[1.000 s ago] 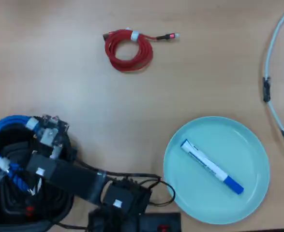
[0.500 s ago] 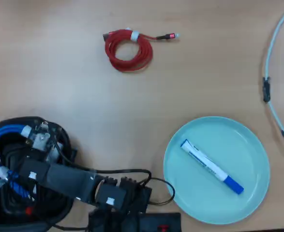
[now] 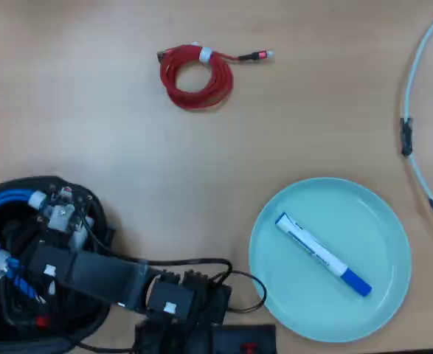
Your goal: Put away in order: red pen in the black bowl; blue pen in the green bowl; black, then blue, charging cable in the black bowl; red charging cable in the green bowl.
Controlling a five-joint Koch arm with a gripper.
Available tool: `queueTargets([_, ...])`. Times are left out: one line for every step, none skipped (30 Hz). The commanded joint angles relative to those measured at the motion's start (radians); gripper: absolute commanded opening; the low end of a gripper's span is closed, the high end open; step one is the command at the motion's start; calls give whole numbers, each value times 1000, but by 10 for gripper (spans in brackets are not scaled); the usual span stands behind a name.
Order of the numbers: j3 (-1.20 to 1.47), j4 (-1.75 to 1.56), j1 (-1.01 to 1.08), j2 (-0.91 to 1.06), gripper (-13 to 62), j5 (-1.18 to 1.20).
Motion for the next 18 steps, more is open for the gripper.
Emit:
queueTargets([-101,-3,0,20,316,14])
queueTargets([-100,2,6,23,316,14])
queueTargets([-101,9,12,25,315,12])
queueTargets([-104,20,20,28,315,12])
queueTargets([-106,31,35,38,315,14])
queueTargets([-109,44,52,63,315,14])
queueTargets([-110,57,72,91,315,14])
queueTargets([-112,66,89,117,315,14])
queueTargets([-114,71,100,143,315,12])
queueTargets([-114,72,106,170,315,11])
queueTargets([-114,72,112,201,315,9])
queueTargets([-114,72,120,232,315,9])
queueTargets([-114,72,130,258,315,9])
queueTargets([-112,72,147,279,315,8])
queueTargets([-112,72,170,293,316,8])
queueTargets([-112,72,201,305,316,8])
queueTargets([-112,72,238,311,316,8])
queueTargets([-112,69,281,313,316,8])
